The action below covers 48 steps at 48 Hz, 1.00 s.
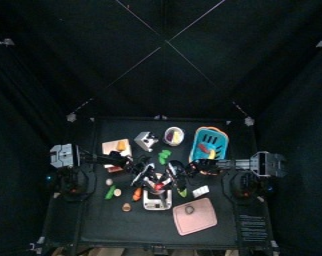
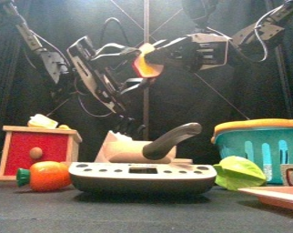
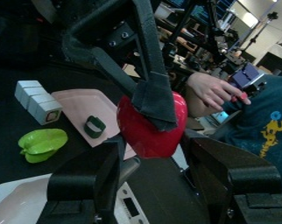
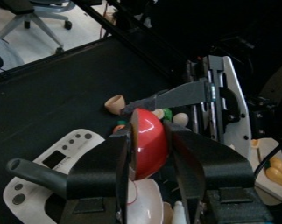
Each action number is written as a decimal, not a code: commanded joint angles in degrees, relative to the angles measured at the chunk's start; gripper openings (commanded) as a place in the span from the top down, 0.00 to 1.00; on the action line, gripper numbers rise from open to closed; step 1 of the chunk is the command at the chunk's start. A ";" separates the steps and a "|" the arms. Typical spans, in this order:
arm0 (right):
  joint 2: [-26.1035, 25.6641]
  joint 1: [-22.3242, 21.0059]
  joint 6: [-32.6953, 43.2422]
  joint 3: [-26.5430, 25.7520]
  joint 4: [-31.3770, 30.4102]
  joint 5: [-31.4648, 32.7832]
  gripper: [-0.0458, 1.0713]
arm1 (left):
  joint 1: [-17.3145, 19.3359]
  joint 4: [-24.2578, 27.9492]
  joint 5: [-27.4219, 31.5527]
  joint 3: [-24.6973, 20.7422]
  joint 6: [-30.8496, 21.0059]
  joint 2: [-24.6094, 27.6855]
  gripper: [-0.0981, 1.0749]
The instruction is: Hand over apple half
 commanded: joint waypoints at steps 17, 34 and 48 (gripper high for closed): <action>-0.18 0.18 -0.09 0.09 2.11 -0.26 0.50 | 0.26 -0.44 -0.44 -2.20 0.18 -1.05 0.29; 0.44 0.18 -0.97 0.35 -0.88 0.09 0.55 | 1.41 -0.97 -6.86 -3.25 -0.09 -0.79 0.28; 0.97 0.18 -0.97 0.35 -1.05 0.35 0.59 | 1.49 -0.88 -7.29 -3.25 -0.18 -0.70 0.19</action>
